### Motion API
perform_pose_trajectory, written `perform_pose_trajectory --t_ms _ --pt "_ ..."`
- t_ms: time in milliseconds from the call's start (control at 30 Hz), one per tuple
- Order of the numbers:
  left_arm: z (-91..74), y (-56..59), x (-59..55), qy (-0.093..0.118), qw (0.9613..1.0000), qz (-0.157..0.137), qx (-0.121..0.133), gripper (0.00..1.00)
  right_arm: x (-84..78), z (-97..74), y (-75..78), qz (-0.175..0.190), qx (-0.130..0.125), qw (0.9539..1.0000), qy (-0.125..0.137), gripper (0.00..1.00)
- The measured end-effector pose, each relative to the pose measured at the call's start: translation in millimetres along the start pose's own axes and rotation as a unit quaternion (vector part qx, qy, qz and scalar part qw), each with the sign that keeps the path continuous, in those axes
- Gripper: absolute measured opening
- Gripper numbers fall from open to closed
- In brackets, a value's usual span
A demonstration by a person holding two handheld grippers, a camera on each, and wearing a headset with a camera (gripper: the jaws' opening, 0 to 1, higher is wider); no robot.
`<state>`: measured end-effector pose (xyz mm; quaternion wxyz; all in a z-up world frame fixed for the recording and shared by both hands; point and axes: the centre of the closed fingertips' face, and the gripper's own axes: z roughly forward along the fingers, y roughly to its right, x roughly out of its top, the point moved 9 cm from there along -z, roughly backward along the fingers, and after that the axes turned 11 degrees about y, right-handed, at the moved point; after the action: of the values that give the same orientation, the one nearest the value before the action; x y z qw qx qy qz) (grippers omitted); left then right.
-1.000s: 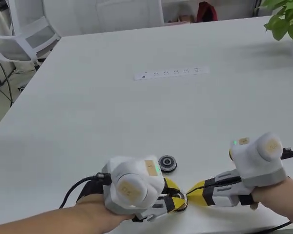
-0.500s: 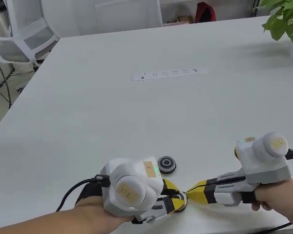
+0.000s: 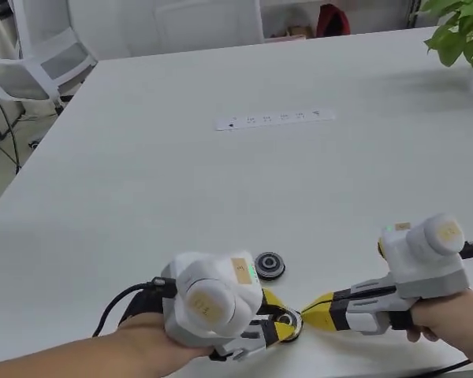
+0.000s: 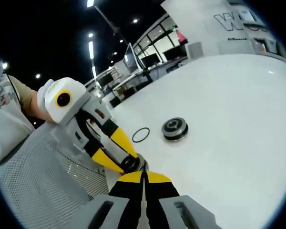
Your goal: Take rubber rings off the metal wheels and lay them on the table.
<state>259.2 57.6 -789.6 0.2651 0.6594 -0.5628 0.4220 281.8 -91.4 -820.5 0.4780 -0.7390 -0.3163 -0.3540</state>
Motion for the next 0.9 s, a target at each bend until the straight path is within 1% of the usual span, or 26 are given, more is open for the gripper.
perform_pose_trajectory --t_ms 167,333,400,500,733,900 --pt "-2.6 -2.2 -3.1 -0.004 0.9999 -0.012 -0.001 0.14 0.1 -0.3 -0.1 -0.002 0.000 1.0000 0.001 0.00" --pt "-2.1 -2.4 -3.5 -0.004 0.9999 -0.011 -0.002 0.13 0.2 -0.7 -0.1 0.001 0.000 1.0000 0.003 0.00" --pt "-2.1 -2.3 -3.8 -0.004 0.9999 -0.011 -0.001 0.13 0.5 -1.2 -0.2 0.006 0.002 1.0000 0.007 0.00" --pt "-1.9 -1.8 -3.7 -0.003 0.9999 -0.011 0.001 0.13 1.4 -2.1 -0.8 0.024 0.004 0.9995 0.020 0.00" --pt "-0.9 -0.6 -2.8 -0.003 0.9999 -0.009 0.006 0.12 1.3 -3.2 -0.2 0.042 0.005 0.9987 0.030 0.00" --pt "-1.0 -1.4 -3.7 -0.003 0.9999 -0.007 0.007 0.12 1.3 -4.0 -1.4 0.068 0.008 0.9969 0.038 0.00"
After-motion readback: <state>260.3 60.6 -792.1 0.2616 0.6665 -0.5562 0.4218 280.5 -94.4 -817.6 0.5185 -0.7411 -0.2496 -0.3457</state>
